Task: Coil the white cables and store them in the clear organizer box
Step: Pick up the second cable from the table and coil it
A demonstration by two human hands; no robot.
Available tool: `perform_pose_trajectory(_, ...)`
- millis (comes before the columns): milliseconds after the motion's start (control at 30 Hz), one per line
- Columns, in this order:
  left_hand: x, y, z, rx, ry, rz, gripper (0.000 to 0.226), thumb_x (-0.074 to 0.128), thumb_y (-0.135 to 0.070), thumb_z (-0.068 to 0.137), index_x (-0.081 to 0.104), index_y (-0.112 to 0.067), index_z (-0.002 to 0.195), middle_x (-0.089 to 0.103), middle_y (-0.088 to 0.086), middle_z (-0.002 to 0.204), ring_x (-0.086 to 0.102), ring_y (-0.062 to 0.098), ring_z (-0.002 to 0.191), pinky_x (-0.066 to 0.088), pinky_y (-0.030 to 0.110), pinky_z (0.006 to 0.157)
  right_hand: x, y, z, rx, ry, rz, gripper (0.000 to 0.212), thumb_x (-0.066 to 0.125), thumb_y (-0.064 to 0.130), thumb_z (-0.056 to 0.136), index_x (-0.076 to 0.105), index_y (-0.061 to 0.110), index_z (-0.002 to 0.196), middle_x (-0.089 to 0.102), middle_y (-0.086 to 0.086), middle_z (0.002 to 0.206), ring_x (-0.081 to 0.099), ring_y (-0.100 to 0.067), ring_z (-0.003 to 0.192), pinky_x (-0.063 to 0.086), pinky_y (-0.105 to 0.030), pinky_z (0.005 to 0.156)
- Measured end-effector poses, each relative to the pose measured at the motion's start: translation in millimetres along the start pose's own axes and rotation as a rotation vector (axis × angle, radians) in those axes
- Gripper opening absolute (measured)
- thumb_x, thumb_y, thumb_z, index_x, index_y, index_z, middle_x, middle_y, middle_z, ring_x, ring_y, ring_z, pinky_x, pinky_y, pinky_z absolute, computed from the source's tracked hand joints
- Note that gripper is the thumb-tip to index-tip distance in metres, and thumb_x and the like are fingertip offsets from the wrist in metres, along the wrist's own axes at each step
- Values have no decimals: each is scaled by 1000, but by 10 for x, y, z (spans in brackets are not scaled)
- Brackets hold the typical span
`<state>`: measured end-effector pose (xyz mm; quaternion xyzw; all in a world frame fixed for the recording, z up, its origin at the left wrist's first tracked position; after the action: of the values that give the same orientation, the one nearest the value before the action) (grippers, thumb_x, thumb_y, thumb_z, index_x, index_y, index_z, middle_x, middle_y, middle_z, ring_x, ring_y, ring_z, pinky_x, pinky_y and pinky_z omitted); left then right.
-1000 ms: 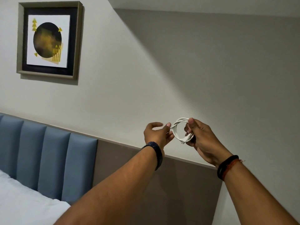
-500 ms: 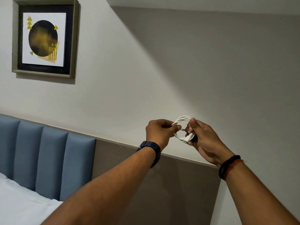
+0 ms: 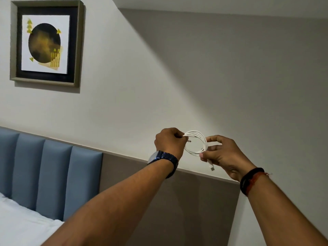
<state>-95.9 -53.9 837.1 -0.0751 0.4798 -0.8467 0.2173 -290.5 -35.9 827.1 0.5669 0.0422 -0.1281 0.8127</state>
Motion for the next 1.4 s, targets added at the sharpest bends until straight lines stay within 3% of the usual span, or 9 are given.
perform_pose_trajectory(233,17,47,54,-50,75,-31,10,82,-24,67,74,-19,71,70,-2,67,67,17,67,58,30,70,-111,89,-44,-153,-21,54,21,72,-6,75,69,-2,96,73,-20,77,71,-26,66,57,-25,60)
perform_pose_trajectory(367,51,48,23,-63,115,-55,9,82,-20,66,73,-18,67,71,0,67,68,19,68,60,37,72,-147,11,-26,-139,-69,28,13,74,3,75,76,10,85,74,-10,80,63,-21,72,51,-35,70)
perform_pose_trajectory(500,59,58,0,-69,113,-63,10,82,-20,66,73,-17,69,71,1,67,69,20,68,60,37,72,-157,-53,13,-112,-77,65,12,75,2,75,77,10,83,73,-2,76,58,-15,69,43,-28,59)
perform_pose_trajectory(633,80,53,-29,-69,116,-71,10,81,-19,68,73,-14,72,72,3,69,69,21,68,60,37,73,-145,-75,33,-122,-115,158,16,66,-6,81,72,1,94,72,-10,85,66,-19,76,58,-23,69)
perform_pose_trajectory(767,111,-34,-77,5,99,17,7,78,-23,71,73,-18,73,72,0,71,66,16,67,53,26,64,-117,-61,46,-116,-199,97,35,61,-13,80,74,17,66,73,-4,77,69,-19,79,56,-27,76)
perform_pose_trajectory(833,134,-91,-108,49,89,65,6,76,-24,73,73,-20,75,73,-1,74,64,15,68,46,22,61,-124,-83,75,-84,-246,78,24,61,-10,72,70,6,57,67,-7,69,62,-23,70,50,-31,74)
perform_pose_trajectory(933,150,-169,-130,101,78,105,5,74,-25,74,73,-21,76,73,-2,76,64,16,69,42,21,61,-156,-55,53,-97,-290,116,2,71,-1,71,70,-2,70,69,-10,77,65,-24,75,51,-33,76)
perform_pose_trajectory(1100,186,-252,-127,192,124,141,8,76,-26,74,74,-19,78,74,-1,77,64,16,70,50,25,67,-225,-85,-33,-61,-280,325,24,69,-14,73,68,1,92,71,-17,86,69,-23,77,59,-31,72)
perform_pose_trajectory(1400,263,-251,-153,214,225,54,14,81,-21,70,73,-15,79,70,1,70,64,18,67,54,30,70,-229,-129,-10,39,-164,508,36,59,-13,82,66,15,103,75,-14,80,70,-21,77,46,-29,64)
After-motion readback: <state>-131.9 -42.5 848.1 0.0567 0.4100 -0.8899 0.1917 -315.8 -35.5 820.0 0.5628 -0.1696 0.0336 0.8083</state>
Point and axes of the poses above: each hand's wrist, its own z-axis towards the middle knuckle, its own x-axis out of the palm, y = z × x, the point moved 10 cm from there along z, towards the middle knuckle
